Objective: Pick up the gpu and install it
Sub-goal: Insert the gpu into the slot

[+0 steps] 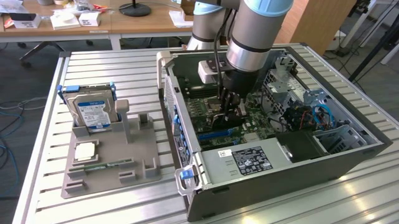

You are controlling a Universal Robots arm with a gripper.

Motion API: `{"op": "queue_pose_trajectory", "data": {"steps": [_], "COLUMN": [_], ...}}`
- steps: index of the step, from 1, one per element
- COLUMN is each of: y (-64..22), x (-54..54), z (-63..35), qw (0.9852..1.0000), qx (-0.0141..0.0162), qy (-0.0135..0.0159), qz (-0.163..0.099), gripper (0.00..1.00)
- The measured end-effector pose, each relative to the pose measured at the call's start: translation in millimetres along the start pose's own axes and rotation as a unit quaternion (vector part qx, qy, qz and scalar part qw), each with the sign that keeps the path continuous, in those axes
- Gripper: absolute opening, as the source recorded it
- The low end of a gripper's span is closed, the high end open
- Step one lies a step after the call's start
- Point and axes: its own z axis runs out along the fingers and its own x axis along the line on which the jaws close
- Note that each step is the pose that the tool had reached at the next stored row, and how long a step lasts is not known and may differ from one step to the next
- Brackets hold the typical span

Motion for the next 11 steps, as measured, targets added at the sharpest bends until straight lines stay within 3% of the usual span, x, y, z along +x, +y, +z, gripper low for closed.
{"op": "queue_pose_trajectory", "data": {"steps": [11], "y": [2.1], "x": [0.0], "z": [0.1], "qw": [1.0000], "qx": [0.0000], "qy": [0.0000], "qz": [0.000], "gripper": [0.26]}}
